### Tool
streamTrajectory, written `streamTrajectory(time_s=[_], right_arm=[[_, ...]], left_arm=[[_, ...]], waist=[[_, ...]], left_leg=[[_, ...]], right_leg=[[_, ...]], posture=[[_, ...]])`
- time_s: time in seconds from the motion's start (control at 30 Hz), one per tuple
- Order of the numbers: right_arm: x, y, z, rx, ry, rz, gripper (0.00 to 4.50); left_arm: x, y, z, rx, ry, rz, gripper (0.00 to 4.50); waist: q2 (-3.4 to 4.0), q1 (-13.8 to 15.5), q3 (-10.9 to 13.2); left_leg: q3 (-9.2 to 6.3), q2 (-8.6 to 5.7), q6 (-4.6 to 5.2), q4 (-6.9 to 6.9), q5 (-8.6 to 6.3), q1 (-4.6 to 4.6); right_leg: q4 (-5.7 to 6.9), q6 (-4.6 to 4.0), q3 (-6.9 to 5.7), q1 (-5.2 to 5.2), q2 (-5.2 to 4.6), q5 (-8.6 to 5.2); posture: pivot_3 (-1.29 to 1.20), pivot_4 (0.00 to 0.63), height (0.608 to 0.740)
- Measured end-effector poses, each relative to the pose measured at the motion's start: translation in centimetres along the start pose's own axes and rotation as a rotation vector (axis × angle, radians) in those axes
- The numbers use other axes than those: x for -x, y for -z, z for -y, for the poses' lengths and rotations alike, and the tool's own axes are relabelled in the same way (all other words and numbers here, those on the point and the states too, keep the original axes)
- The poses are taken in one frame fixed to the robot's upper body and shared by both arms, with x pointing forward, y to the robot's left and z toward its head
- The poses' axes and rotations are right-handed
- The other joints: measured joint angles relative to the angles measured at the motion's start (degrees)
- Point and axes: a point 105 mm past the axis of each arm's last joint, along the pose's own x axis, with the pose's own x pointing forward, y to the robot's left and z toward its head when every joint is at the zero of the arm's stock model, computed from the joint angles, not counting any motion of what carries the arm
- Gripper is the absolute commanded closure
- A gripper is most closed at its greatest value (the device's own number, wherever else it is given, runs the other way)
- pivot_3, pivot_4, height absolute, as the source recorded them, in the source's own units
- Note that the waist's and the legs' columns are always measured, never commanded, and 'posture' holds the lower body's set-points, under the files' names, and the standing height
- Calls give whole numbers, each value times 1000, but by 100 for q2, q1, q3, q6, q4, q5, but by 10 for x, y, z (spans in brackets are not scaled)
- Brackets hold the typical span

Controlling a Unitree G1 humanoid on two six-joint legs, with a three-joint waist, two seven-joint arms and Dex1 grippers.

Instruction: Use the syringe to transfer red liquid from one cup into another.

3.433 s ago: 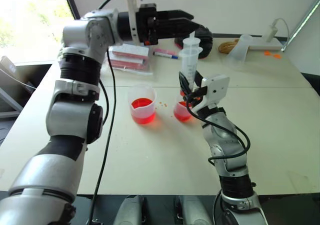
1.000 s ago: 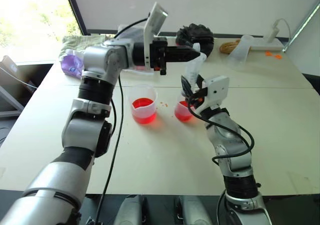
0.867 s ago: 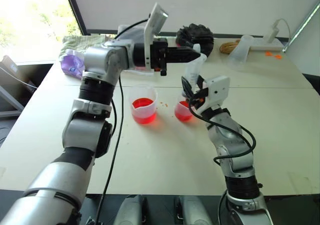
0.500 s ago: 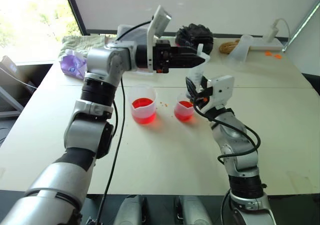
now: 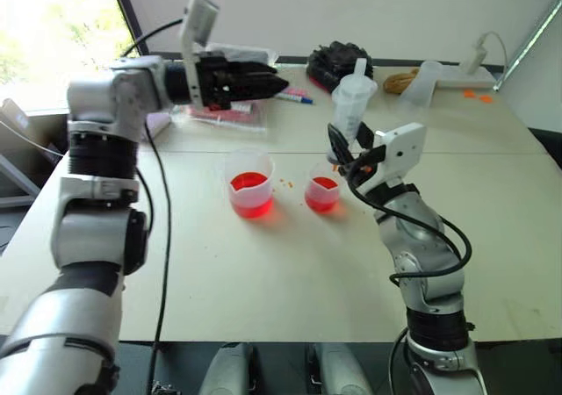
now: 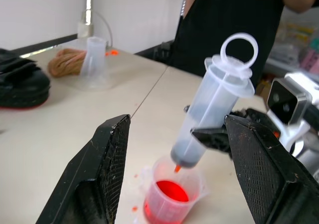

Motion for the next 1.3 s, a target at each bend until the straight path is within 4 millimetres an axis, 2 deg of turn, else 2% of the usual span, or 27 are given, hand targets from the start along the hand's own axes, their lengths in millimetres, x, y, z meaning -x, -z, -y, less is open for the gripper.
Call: streamTrajectory(time_s=[0.1,0.17,0.3,0.47,0.53,0.67,0.77,0.87,1.03,1.3], right_arm=[[1,-2,2,-5,-5,1,3142],[2,-4,5,-8,-3,2,3142],[5,-13,19,-26,31,1,3142],[0,-55,48,-62,130,35,3142],[2,-61,63,-73,180,-24,3142],[9,-46,96,-114,318,-251,3142],[11,-44,121,-102,406,-408,3142],[18,-22,135,-113,439,-672,3142],[31,32,135,-185,388,-996,3142],[43,72,119,-223,305,-1249,3142]], left_arm=[[1,36,6,-21,48,-166,1404],[-8,50,13,-18,109,-224,1404],[-17,44,22,-54,167,-234,1404],[-21,43,27,-55,204,-226,1404],[-25,43,30,-56,222,-219,1404],[-28,46,31,-53,236,-213,1404],[-33,49,34,-65,265,-200,1404],[-38,53,35,-64,284,-184,1404],[-43,52,36,-97,290,-170,1404],[-42,55,35,-102,266,-168,1404]], waist=[[-1,56,0],[-4,101,2],[-3,105,2],[-2,21,1],[-2,17,1],[-1,17,2],[1,14,1],[2,7,0],[2,-1,1],[2,-7,1]], left_leg=[[-2,-3,-27,0,15,0],[-3,-4,-25,4,14,-4],[-2,-3,-7,4,4,-4],[-4,1,8,4,-4,-1],[-3,2,10,4,-5,-2],[-2,1,12,4,-5,-2],[1,0,16,-1,-4,-2],[2,0,16,-1,-4,-4],[5,-1,18,-2,-5,-4],[4,2,18,-3,-5,-8]], right_leg=[[-1,0,-2,9,-3,0],[-2,0,-2,9,-2,0],[-2,0,-1,8,-1,0],[0,-1,-2,6,-1,0],[0,-1,-1,6,-3,0],[0,-1,-1,6,-5,0],[-1,-1,0,2,-7,0],[-2,-1,0,2,-7,0],[-4,-1,2,0,-9,0],[-5,-1,3,-3,-17,0]], posture=[[0,150,740],[0,150,740],[0,150,740],[0,150,740],[0,150,740],[0,150,740],[0,150,740],[0,150,740],[0,150,740],[0,150,740]])
